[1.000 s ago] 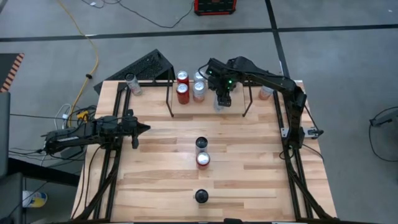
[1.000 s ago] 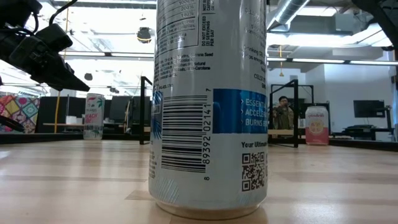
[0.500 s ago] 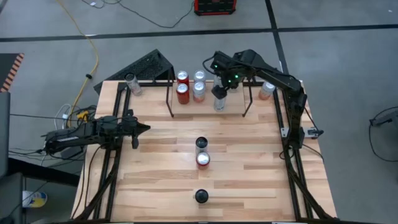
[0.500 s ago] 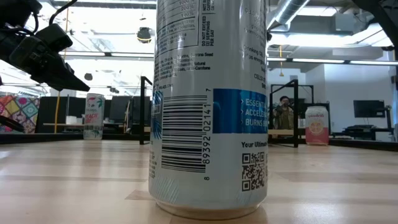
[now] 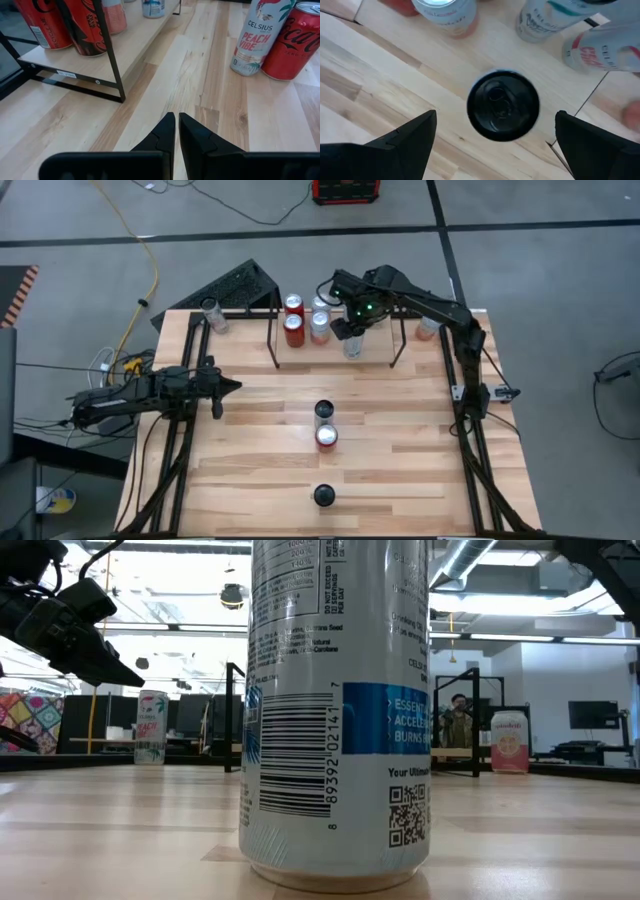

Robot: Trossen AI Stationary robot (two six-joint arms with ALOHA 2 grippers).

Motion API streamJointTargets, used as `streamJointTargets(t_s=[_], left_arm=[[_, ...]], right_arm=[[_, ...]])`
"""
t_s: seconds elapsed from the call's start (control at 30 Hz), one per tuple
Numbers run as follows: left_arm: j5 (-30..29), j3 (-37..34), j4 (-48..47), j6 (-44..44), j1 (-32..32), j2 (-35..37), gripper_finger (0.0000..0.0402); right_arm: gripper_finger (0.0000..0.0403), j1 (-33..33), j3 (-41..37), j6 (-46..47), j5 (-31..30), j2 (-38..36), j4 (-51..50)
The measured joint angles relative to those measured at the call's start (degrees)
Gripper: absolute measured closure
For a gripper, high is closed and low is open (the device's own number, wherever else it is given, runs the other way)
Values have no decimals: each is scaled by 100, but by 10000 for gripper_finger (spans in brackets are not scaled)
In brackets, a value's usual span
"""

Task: Place canned beverage on shelf
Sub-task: Put the right white blue soda can on the shelf aligned with the other white blue soda can

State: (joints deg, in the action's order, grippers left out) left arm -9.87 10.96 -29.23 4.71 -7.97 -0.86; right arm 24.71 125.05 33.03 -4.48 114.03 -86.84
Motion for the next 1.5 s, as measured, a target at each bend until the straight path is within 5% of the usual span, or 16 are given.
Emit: streamJointTargets(t_s=[0.57, 1.03, 1.5], left_arm=[[2, 0, 1, -2, 0, 0, 391], [1, 0, 1, -2, 0, 0, 391], [0, 0, 2, -2, 0, 0, 391]], right_arm=[[30, -24, 0, -154, -8, 563, -86], [189, 20, 2, -439, -110, 554, -261], [169, 135, 4, -3591, -141, 552, -311]])
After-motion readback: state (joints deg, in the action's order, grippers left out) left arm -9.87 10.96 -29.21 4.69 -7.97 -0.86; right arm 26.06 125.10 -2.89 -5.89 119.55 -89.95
